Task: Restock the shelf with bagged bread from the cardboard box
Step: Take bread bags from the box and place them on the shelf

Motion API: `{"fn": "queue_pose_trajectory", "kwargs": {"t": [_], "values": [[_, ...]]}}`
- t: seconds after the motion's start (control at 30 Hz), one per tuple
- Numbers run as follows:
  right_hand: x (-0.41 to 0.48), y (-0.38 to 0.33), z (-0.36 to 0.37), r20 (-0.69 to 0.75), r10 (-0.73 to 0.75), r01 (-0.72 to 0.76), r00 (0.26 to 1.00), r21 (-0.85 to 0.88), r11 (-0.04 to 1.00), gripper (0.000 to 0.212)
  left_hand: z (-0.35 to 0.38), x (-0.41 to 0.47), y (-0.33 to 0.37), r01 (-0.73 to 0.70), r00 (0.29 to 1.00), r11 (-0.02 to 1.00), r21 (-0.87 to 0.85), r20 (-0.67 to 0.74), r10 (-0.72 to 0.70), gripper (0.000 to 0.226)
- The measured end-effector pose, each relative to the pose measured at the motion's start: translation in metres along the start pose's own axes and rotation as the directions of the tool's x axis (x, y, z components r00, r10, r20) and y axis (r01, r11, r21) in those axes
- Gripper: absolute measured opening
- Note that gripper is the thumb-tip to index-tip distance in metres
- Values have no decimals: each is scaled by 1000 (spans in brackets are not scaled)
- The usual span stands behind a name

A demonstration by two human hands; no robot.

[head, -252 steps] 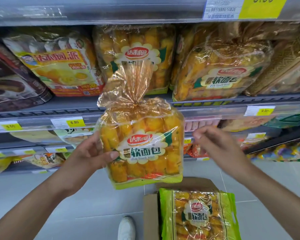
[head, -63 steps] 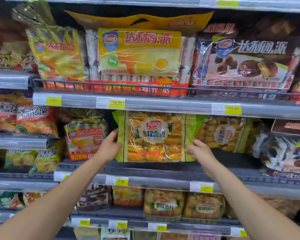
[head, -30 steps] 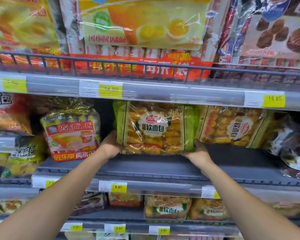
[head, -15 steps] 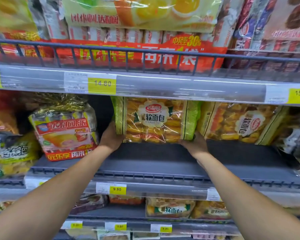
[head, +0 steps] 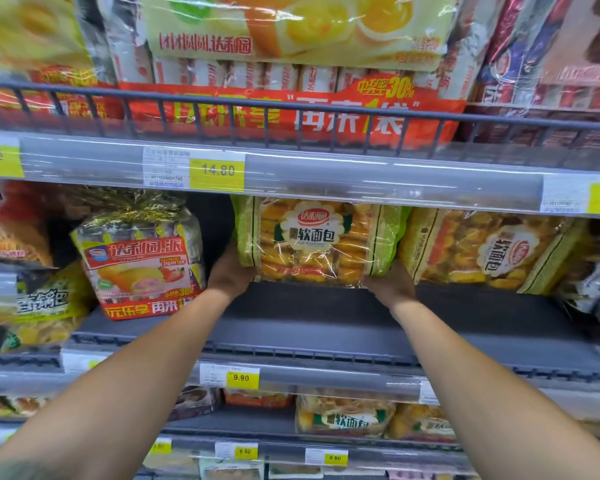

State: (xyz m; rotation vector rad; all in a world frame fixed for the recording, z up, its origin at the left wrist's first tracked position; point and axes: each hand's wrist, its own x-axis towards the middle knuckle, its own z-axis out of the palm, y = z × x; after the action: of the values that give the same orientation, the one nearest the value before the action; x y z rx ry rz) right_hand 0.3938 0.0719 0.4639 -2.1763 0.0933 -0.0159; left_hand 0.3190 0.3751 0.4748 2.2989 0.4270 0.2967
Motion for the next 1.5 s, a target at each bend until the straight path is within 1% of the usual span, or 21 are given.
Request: {"fn": "queue_pose_trajectory", "kwargs": {"t": [0.1,0.2,0.27,0.33,0.43,0.47,0.53,0.6,0.67,0.73,0.87,0.93,1.03,1.17,1.27,1.4,1.5], "values": [[-9,-3,-5,27,13,-13,1000,9,1000,80,-1,-5,0,50,998,998,28,31,-51,55],[-23,-8,-13,90,27,-25,996,-19,1000,73,1,-13,6,92,994,994,60,54,-95,65],[-29,-8,-20,113,51,-45,992,-56,997,77,2,-20,11,153,986,981,122,50,-160,74],[-38,-8,-28,132,48,-35,990,-99,994,79,1,-25,15,134,986,971,198,70,-150,81],[-55,-6,-44,168,-46,76,985,-174,982,60,6,-20,1,93,983,955,281,127,-133,95],[-62,-4,-51,175,-61,98,983,-213,972,57,8,-24,-3,85,986,956,281,115,-121,93],[-78,1,-66,189,-59,115,980,-295,948,63,3,-58,12,63,995,956,286,55,-82,85],[-96,10,-84,191,-78,149,978,-393,907,70,-1,-101,36,48,999,945,323,-12,-47,83],[-118,22,-104,197,-146,223,970,-463,858,75,5,-142,54,-6,997,912,411,-64,35,78],[-143,39,-122,210,-250,322,945,-483,814,77,15,-184,69,-82,988,890,448,-79,131,78],[-194,85,-152,194,-432,470,881,-463,751,75,53,-256,73,-200,969,835,513,-21,245,80],[-216,116,-165,189,-474,503,860,-469,726,72,79,-290,71,-267,951,796,543,18,307,79],[-242,166,-179,170,-489,503,856,-500,706,68,118,-331,64,-383,911,753,535,87,402,76],[-270,238,-188,176,-398,426,900,-546,721,68,170,-371,48,-442,894,740,506,185,407,74],[-286,296,-189,192,-287,345,939,-550,760,67,210,-397,24,-445,894,759,475,275,353,71],[-308,378,-182,210,-75,182,975,-553,813,75,259,-432,-17,-385,901,790,476,381,210,70],[-329,436,-174,245,92,66,965,-571,819,76,297,-455,-55,-294,883,821,490,468,37,75]]}}
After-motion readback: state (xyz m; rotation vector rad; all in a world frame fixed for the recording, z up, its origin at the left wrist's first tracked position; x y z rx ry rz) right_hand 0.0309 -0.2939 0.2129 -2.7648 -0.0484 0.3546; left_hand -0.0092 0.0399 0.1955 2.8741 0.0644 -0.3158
